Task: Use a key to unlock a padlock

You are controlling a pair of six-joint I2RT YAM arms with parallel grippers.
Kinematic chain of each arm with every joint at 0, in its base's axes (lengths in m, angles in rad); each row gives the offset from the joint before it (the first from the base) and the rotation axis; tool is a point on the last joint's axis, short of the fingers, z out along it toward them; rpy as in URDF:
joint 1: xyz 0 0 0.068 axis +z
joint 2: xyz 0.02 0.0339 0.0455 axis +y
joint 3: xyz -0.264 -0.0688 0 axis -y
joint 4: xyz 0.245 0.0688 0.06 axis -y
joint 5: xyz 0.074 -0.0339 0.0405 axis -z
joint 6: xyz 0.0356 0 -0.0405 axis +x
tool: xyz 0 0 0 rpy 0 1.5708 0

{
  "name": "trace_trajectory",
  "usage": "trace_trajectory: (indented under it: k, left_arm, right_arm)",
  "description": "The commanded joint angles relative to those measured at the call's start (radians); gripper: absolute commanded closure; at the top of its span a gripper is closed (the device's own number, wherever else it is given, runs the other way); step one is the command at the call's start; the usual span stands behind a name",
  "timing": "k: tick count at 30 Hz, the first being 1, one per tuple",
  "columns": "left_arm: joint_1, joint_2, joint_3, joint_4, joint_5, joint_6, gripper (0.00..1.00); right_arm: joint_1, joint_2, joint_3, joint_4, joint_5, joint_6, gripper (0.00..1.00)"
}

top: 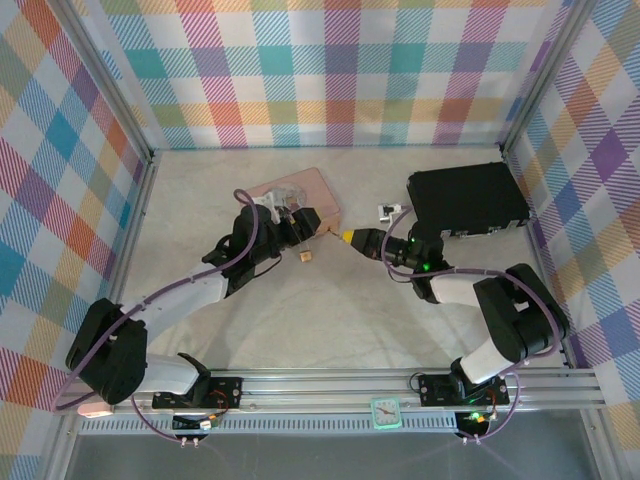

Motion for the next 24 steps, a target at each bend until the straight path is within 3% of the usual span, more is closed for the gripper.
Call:
trace_trajectory:
  k: [1,7,13,24]
  left_arm:
    - [0.004,0.014,-0.024,-0.182,-0.06,0.033,0.31]
    - [-0.007,0.049,-0.049,-0.013,0.011,-0.106,0.3]
    - [-0.086,0.089,-0.018,0.141,-0.037,-0.278,0.3]
    - [-0.155,0.232,-0.002,0.371,-0.058,-0.434,0.5]
  right_arm:
    - [-0.002,-0.055,-0.023,-0.107,0.024,-0.085,1.0]
    - [0.007,-0.087,-0.028,-0.172,0.021,-0.136,1.0]
    - [0.018,-0.083,-0.051,-0.08,0.026,-0.098,1.0]
    - [0.03,-0.071,-0.063,0.042,0.055,-0.035,1.0]
